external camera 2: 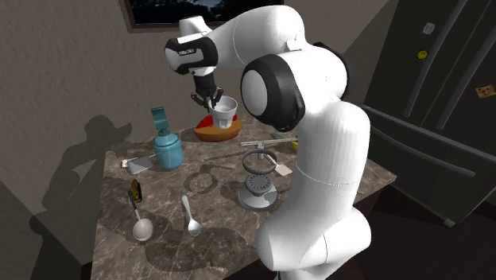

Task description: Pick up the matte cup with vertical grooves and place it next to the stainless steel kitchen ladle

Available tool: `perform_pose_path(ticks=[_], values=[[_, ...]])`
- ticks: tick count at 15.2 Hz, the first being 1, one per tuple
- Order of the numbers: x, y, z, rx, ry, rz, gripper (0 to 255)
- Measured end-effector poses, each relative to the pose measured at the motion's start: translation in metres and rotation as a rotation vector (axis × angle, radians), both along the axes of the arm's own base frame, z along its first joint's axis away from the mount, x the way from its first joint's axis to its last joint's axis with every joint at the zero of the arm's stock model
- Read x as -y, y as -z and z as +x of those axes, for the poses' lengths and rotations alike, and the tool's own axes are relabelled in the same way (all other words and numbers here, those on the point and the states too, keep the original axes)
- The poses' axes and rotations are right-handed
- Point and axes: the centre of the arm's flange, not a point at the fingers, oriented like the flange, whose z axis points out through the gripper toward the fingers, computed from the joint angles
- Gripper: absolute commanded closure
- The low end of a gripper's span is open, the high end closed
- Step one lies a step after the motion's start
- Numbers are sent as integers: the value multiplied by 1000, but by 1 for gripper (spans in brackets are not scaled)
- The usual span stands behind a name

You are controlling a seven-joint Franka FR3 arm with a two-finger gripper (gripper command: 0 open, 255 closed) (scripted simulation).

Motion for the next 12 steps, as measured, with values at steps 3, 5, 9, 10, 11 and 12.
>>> perform_pose_path(ticks=[3,5,9,10,11,12], values=[[-16,-1,-35,0,0,0,255],[-24,-2,-60,0,-1,0,255],[-37,0,-113,0,0,0,255],[-42,-2,-124,0,0,0,255],[-47,-1,-135,0,0,0,255],[-50,-1,-148,0,0,0,255]])
